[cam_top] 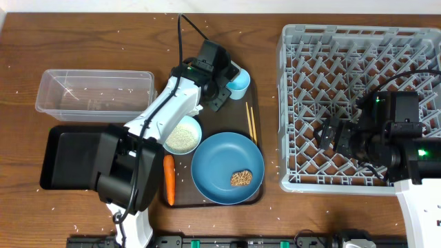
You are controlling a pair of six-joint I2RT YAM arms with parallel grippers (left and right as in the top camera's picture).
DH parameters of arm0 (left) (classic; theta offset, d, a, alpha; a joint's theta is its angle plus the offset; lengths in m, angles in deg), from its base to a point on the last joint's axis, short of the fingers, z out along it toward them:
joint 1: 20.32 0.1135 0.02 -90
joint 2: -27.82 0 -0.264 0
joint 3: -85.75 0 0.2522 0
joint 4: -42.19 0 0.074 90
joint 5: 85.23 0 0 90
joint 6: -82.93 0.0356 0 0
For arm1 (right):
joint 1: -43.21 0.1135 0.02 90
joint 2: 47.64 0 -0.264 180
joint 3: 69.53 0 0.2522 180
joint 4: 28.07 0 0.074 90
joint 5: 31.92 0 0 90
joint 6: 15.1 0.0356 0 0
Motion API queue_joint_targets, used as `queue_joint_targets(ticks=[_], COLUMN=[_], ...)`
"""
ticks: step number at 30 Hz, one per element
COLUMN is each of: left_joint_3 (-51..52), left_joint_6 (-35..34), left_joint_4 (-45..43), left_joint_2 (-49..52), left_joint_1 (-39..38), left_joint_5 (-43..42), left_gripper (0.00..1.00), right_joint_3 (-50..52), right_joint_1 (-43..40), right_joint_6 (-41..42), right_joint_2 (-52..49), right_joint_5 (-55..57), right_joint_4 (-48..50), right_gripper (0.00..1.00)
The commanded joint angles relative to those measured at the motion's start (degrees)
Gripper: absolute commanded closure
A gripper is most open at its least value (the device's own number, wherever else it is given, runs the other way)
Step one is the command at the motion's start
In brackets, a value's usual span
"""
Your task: Sort waste into correct bins and load items into the dishwasher rack
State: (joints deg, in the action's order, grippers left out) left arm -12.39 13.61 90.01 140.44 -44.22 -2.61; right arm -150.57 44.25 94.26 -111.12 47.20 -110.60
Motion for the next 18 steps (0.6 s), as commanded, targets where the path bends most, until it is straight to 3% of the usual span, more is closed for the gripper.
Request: queue_joint_targets(ticks=[1, 3, 7, 18], left_joint_3=[-1.14, -1.14, -1.14, -1.16], left_joint_6=[1.60, 1.57, 1.53, -5.27], left_joint_4=[-0.11, -0.11, 0.13, 4.15], left_joint_2=[1.99, 2.91, 3.39, -5.64], left_joint_1=[-0.02, 0.02, 0.04, 0.02], left_joint_5=[-0.48, -0.15, 2.16, 5.49], left_gripper=[0.60, 0.68, 0.93, 0.94], right_joint_3=[-1.05, -1.05, -1.05, -1.05], right_joint_1=[0.11, 0.11, 0.11, 0.11], right_joint_6=[1.05, 1.03, 1.03, 0.66], right_joint_2=[-0.17, -0.17, -0.17, -0.17], right_joint_5=[-0.11, -0.11, -0.11, -0.09], right_joint_4=[-0.09, -0.09, -0.50, -0.83], right_gripper=[0.01, 0.01, 0.01, 0.01])
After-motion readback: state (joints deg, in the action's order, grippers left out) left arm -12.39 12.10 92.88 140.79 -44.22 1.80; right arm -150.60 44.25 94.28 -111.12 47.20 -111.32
